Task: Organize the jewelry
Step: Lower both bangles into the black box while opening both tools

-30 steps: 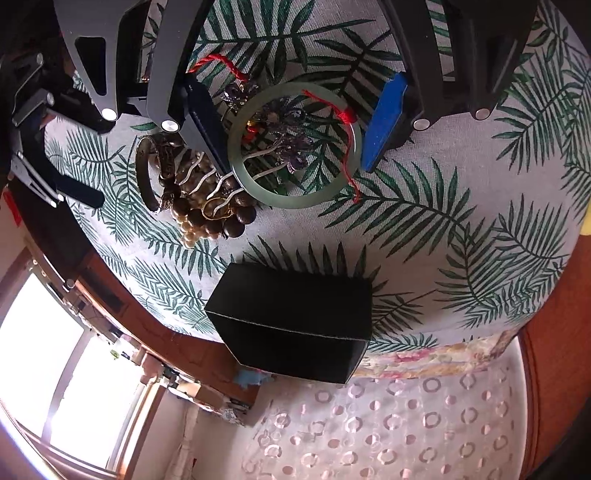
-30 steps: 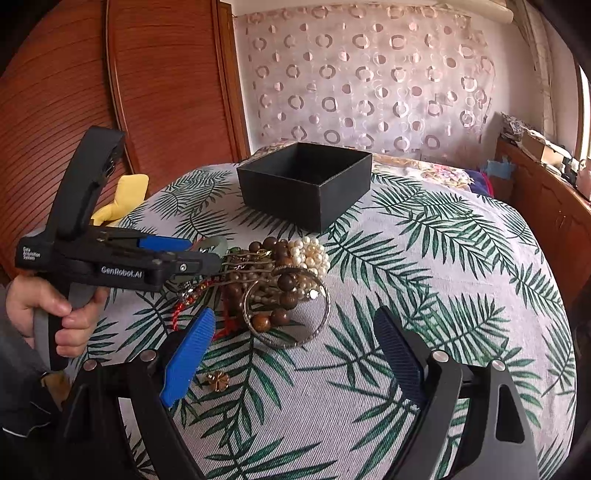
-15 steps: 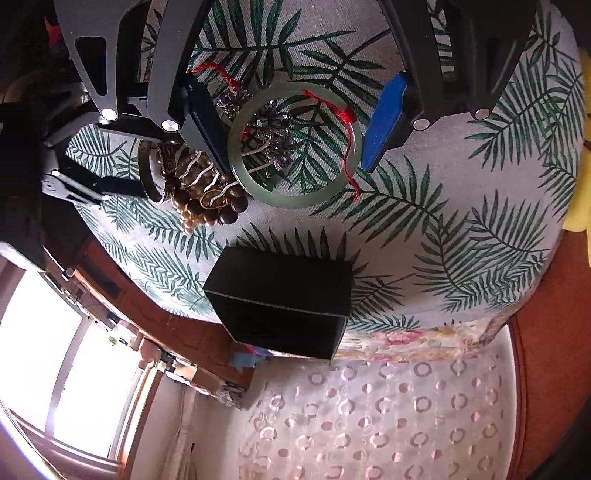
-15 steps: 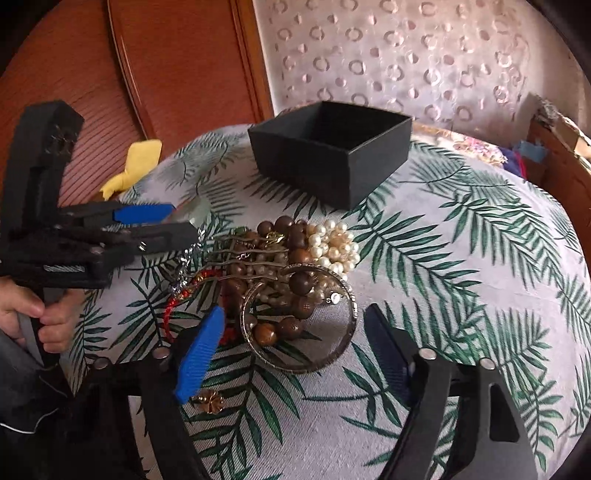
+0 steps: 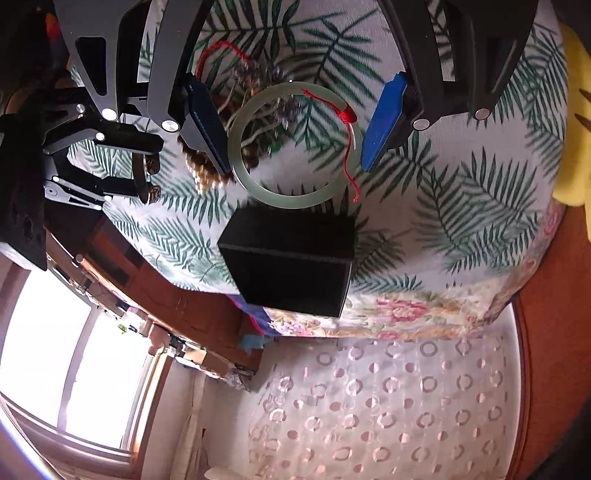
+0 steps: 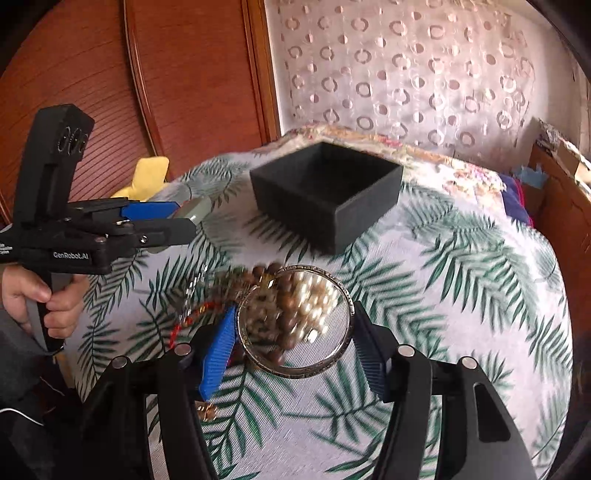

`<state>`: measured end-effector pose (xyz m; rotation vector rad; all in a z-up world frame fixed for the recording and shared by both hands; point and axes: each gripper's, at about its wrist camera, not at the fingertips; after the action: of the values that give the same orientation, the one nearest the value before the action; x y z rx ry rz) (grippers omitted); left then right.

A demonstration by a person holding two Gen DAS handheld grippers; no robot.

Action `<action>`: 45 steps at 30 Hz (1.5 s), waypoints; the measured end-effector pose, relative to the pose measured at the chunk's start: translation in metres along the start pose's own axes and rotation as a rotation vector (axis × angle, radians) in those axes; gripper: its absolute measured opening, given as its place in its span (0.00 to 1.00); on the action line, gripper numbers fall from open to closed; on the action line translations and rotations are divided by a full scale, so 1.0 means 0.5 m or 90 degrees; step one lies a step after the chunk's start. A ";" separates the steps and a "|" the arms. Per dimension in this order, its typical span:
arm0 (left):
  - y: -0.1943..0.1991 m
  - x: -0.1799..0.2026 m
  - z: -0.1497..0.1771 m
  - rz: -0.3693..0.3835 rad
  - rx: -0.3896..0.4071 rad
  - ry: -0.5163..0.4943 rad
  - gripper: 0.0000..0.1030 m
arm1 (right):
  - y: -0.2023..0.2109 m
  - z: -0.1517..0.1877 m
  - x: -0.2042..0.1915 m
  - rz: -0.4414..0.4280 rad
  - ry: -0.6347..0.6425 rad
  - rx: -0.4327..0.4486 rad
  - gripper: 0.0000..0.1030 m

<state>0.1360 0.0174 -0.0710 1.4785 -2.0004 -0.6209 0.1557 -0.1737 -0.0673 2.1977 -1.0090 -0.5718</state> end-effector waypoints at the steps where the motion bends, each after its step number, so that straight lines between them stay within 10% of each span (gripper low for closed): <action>1: -0.001 0.002 -0.010 0.000 0.002 -0.004 0.67 | 0.003 -0.010 0.004 0.001 0.004 0.005 0.61; 19: -0.128 0.004 -0.200 -0.006 0.000 -0.037 0.67 | -0.024 -0.119 0.124 0.007 -0.003 0.045 0.61; 32: -0.204 -0.004 -0.206 -0.016 -0.044 -0.036 0.67 | -0.069 -0.157 0.149 0.006 0.011 0.036 0.61; 45: -0.125 -0.043 -0.211 -0.058 0.031 -0.015 0.82 | -0.126 -0.219 0.124 0.001 0.054 0.023 0.61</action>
<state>0.2564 0.0169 -0.0392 1.6054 -1.9884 -0.6343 0.2924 -0.1504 -0.0429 2.2334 -0.9835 -0.4585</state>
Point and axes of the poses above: each gripper's, at about its wrist camera, not at the fingertips, and y roughly against the way its jaws point, x to its right, z to its underside, and after that the axes turned 2 degrees about -y, right-handed
